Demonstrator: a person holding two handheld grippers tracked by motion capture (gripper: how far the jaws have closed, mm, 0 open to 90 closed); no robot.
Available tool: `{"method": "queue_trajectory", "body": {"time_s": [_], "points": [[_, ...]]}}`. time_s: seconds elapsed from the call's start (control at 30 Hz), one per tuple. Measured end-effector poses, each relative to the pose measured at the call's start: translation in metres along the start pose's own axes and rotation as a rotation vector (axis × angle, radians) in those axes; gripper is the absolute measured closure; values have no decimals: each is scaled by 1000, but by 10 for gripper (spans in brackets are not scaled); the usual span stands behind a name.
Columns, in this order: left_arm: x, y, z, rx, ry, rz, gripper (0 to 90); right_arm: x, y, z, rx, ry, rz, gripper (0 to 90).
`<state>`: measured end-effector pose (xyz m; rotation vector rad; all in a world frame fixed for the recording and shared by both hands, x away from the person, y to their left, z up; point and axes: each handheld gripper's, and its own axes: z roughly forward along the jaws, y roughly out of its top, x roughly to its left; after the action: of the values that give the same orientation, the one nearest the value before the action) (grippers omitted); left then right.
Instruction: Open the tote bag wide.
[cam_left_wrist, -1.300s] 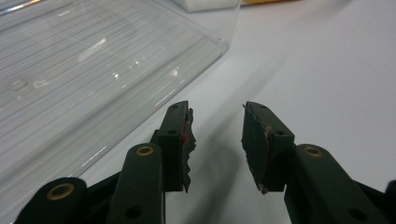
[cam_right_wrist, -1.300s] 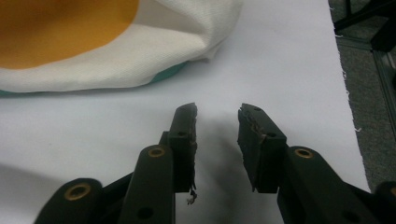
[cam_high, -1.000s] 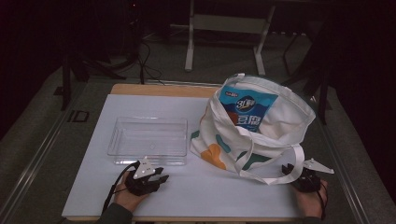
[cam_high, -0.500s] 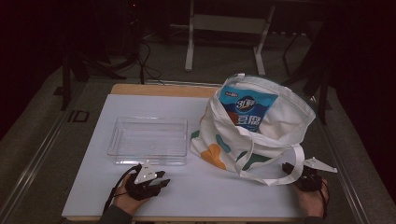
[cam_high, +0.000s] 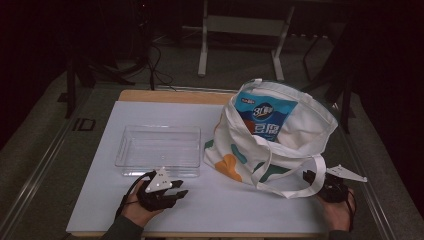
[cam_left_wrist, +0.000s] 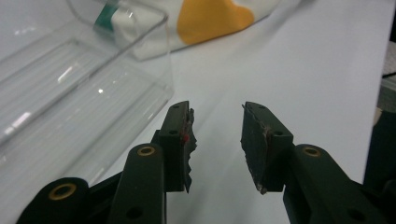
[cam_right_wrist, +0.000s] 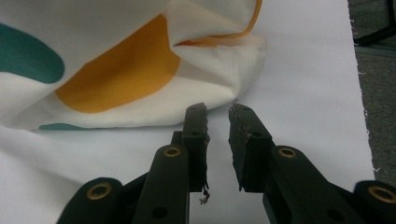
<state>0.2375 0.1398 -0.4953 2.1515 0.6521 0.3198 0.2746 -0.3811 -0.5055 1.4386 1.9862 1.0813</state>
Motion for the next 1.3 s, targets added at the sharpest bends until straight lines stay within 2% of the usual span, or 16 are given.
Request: {"method": "queue_trajectory", "body": {"time_s": [0.13, 0.33, 0.43, 0.73, 0.87, 0.97, 1.03, 1.2, 1.27, 1.3], "points": [[4, 15, -6, -10, -7, 20, 622, -2, 2, 0, -5, 18, 12, 757], [12, 32, -11, -32, -8, 22, 612, -4, 8, 0, -26, 29, 35, 740], [19, 45, -13, -41, 9, 28, 601, -4, 13, -2, -35, 35, 42, 739], [34, 67, -14, -38, 45, 41, 586, -4, 24, -5, -50, 49, 41, 695], [38, 77, -12, -37, 56, 49, 571, -2, 28, -12, -52, 76, 35, 632], [41, 82, -10, -54, 61, 42, 569, -1, 31, -19, -57, 127, 27, 569], [43, 85, -8, -59, 64, 37, 564, -1, 33, -24, -48, 144, 12, 535], [48, 93, -3, -53, 60, 28, 562, -2, 37, -29, -60, 174, 21, 523], [48, 99, 0, -51, 62, 43, 562, -4, 40, -32, -71, 206, 41, 520], [48, 99, 0, -51, 62, 43, 561, -4, 40, -32, -71, 206, 41, 520]]}}
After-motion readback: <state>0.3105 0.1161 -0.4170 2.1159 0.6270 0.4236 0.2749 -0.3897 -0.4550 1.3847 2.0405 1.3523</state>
